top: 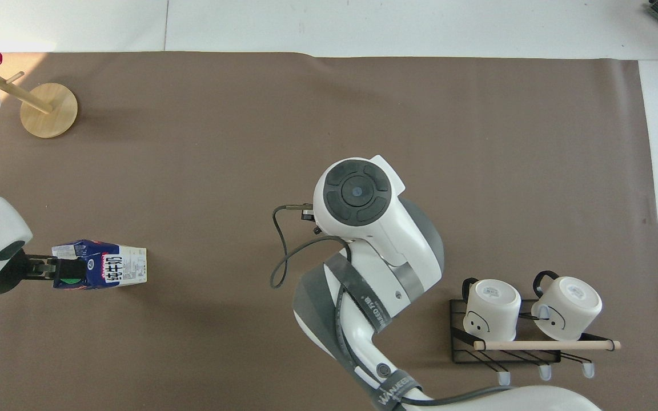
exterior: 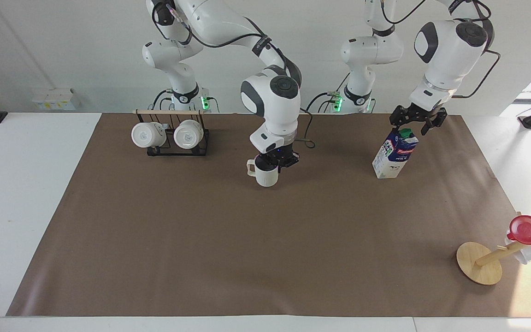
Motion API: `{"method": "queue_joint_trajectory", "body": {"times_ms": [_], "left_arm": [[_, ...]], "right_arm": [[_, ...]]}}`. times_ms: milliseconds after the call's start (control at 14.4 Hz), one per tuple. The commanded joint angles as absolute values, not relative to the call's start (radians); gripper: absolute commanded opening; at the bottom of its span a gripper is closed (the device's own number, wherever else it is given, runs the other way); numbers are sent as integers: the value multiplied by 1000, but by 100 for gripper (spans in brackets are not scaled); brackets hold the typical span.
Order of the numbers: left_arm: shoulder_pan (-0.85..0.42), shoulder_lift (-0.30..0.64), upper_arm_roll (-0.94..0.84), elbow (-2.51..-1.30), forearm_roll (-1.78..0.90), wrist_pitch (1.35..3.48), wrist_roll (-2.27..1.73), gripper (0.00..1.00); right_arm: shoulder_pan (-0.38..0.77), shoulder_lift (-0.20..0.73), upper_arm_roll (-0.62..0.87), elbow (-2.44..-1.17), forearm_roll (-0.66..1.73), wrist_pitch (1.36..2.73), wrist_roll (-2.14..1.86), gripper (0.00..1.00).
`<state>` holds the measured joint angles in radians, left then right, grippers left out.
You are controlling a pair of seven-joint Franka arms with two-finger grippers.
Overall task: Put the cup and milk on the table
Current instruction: 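Lift the white mug with the right gripper and carry it toward the table center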
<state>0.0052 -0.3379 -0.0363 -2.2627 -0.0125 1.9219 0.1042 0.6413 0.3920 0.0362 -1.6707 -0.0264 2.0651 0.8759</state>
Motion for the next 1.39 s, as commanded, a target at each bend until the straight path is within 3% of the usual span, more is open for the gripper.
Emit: {"method": "queue_joint_trajectory", "body": {"times_ms": [0,697,1115,1184,1324], "left_arm": [[-9,-341,-28,-2293,0,1966,110,100],[-8,-301,-28,-2330,0,2052,112,100],[-8,-302,-28,-2336,0,2049,110,100],[-8,-302,-28,-2336,0,2048,110,100],[-9,-302,-28,-2336,0,2043,110,90]], "right_arm": [[660,422,35,-1644,-43,2082,913,0],[676,439,35,-1663,-69,2103,897,0],[670,433,37,-1684,-64,2095,891,13],[670,433,37,-1686,-63,2095,885,22],[673,433,37,-1678,-61,2091,884,64]]}}
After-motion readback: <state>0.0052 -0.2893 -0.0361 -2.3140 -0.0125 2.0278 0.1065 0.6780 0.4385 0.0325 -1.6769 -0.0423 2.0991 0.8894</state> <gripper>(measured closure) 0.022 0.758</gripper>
